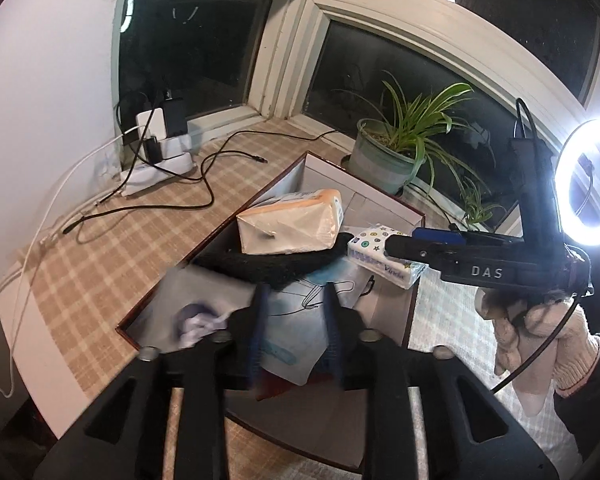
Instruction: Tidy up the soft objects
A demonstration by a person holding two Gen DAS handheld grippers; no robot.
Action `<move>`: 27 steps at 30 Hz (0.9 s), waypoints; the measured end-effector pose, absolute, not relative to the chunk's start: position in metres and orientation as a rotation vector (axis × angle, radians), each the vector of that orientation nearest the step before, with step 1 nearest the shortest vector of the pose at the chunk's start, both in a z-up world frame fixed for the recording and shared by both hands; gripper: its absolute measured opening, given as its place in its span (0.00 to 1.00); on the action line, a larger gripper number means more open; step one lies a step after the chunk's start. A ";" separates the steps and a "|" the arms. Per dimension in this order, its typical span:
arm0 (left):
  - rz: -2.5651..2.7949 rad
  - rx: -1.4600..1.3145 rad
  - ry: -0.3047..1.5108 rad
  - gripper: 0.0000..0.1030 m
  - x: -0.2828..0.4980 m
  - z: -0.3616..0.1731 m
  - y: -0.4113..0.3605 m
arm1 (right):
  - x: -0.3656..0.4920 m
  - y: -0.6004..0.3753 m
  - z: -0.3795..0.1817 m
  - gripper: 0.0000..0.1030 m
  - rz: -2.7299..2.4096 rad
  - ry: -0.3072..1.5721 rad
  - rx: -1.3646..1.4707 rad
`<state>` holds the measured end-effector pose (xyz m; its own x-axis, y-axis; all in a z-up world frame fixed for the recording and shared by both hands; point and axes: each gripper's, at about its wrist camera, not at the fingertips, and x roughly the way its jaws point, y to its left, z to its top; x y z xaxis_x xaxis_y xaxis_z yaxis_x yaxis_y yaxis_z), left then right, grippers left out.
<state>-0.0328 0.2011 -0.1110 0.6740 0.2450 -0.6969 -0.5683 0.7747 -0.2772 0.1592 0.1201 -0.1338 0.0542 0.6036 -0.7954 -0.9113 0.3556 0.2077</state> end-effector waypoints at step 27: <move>0.519 -0.486 0.636 0.49 -0.083 -0.077 0.165 | 0.136 0.046 -0.088 0.63 1.173 0.878 -0.296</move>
